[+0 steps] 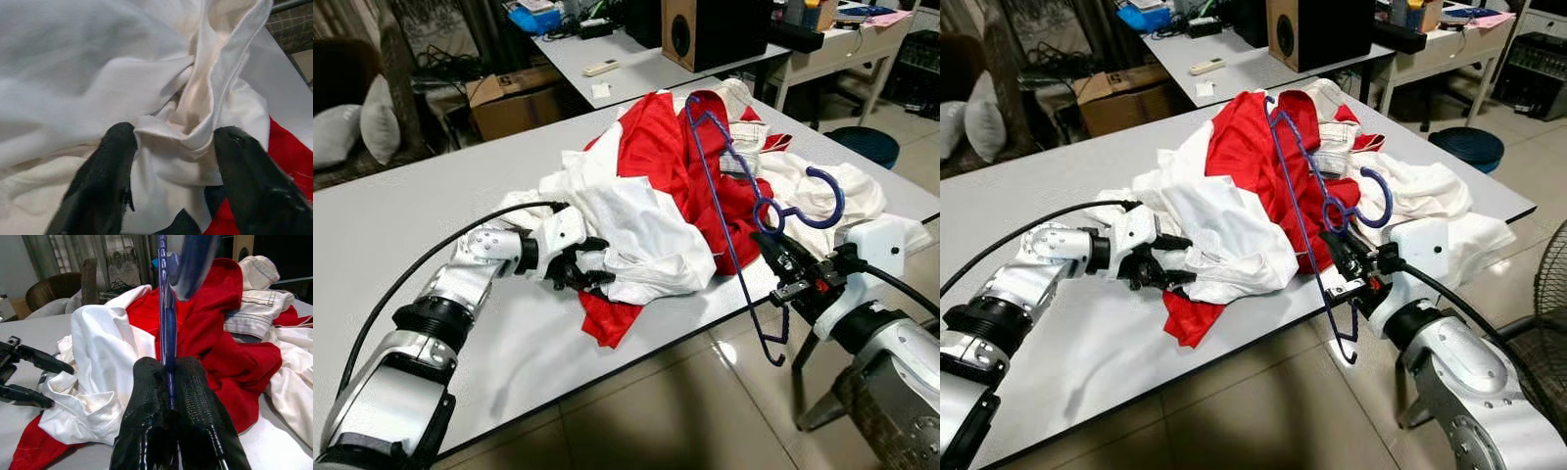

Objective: Hang hanger

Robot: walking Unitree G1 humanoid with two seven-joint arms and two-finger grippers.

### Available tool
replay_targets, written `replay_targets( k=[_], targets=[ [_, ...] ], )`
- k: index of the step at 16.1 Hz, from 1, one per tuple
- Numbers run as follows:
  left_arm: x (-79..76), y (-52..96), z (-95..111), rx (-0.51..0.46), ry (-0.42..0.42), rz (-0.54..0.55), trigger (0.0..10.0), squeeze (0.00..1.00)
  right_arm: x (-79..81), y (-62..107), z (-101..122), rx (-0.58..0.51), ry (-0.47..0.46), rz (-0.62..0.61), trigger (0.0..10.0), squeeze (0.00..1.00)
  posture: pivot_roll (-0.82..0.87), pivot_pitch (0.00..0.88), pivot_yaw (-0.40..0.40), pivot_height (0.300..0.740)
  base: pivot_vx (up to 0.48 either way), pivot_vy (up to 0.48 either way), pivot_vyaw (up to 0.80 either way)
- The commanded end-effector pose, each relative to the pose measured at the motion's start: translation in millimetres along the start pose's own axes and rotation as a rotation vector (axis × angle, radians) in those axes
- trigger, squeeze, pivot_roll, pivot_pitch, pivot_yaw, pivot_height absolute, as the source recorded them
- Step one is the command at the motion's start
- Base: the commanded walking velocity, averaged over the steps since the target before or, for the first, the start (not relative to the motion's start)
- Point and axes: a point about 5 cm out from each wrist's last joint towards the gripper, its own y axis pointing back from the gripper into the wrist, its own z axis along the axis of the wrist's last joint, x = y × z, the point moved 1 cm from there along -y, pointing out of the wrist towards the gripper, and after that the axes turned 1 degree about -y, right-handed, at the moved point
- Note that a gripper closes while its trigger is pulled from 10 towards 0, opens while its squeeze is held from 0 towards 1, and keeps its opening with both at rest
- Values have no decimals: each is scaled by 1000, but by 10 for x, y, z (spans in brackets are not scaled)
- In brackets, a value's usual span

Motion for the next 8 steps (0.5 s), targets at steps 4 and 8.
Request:
replay_targets(
  k=[4,8],
  targets=[
    [-253,82,-96,41,-22,-172,0,0,48,12,32,0,11,35,10000,0,-186,0,131,740,0,0,0],
    [-496,415,-240,108,38,-299,0,0,59,60,26,4,11,28,10000,0,-193,0,139,740,0,0,0]
  ],
)
